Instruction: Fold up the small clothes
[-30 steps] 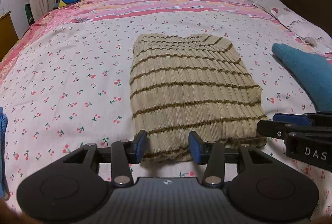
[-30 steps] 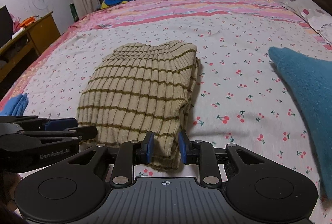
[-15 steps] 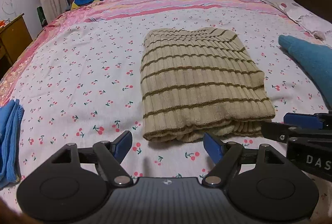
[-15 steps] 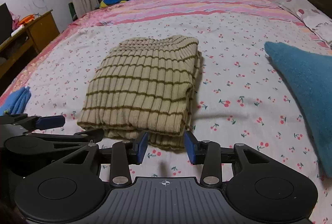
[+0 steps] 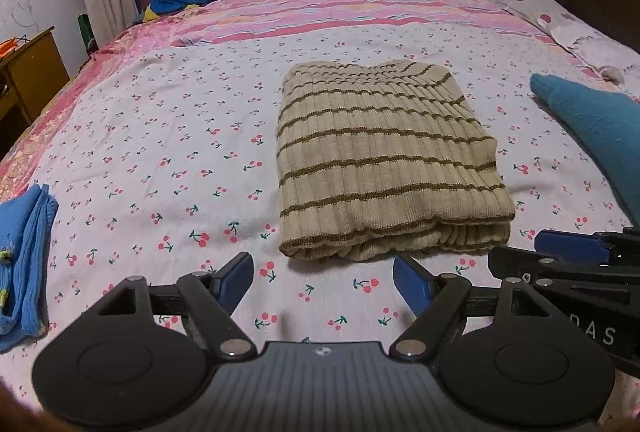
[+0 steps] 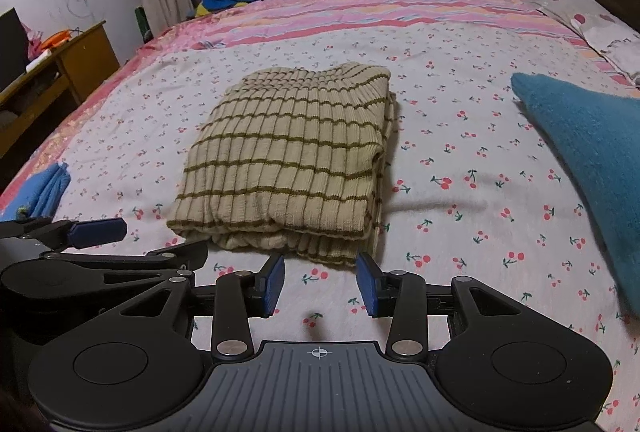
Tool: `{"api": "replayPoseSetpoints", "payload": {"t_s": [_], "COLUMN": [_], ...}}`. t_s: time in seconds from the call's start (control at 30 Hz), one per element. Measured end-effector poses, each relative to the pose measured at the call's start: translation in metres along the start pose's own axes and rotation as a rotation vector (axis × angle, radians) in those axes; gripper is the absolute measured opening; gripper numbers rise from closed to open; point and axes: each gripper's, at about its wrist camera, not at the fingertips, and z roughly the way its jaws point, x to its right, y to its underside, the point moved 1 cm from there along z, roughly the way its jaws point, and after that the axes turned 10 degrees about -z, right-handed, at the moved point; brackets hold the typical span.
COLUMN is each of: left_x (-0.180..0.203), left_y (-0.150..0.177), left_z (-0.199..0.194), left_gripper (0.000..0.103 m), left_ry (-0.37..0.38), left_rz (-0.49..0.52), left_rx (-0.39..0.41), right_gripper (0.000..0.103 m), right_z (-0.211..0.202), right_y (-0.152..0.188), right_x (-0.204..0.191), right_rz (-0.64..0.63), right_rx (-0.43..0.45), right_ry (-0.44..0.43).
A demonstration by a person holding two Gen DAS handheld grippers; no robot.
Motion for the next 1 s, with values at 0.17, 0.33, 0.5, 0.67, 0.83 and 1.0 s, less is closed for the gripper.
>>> {"api": "replayPoseSetpoints", "payload": {"t_s": [0.17,0.33,0.5,0.67,0.83,1.0], "left_x": [0.002,0.0,-0.002,0.0,-0.001,-0.001], "left_y": [0.002,0.004,0.005,0.005,0.007,0.009], "left_z": [-0.006,-0.008,-0.009,-0.011,-0.012,-0.014], "left_gripper": [0.083,0.083,0.083,0.083,0.085,0.086], "left_ry": [-0.032,-0.029,-0.027,-0.037,-0.031,-0.035], "left_rz": [0.027,0.013,0.004,0.013,0.0,0.0], "left_rx": [0.012,0.01,0.003,0.003,-0.004,-0.002], "right_gripper": [0.039,0.039,0.039,0.039,0.039,0.039], "right_z": [-0.002,-0.003,-0.006,-0.006,-0.01,-0.01], "right_y": [0.001,0.002,0.004,0.005,0.007,0.008], "right_x": [-0.002,-0.003,-0.006,-0.006,-0.006,-0.006], "right_rz": [0.0,-0.001,-0.002,-0.001,0.01,0.009], "right_rx": [0.001,0.004,0.004,0.003,0.004,0.001], "right_ry": [-0.001,-0.005,-0.009,-0.009,-0.01,-0.007]}}
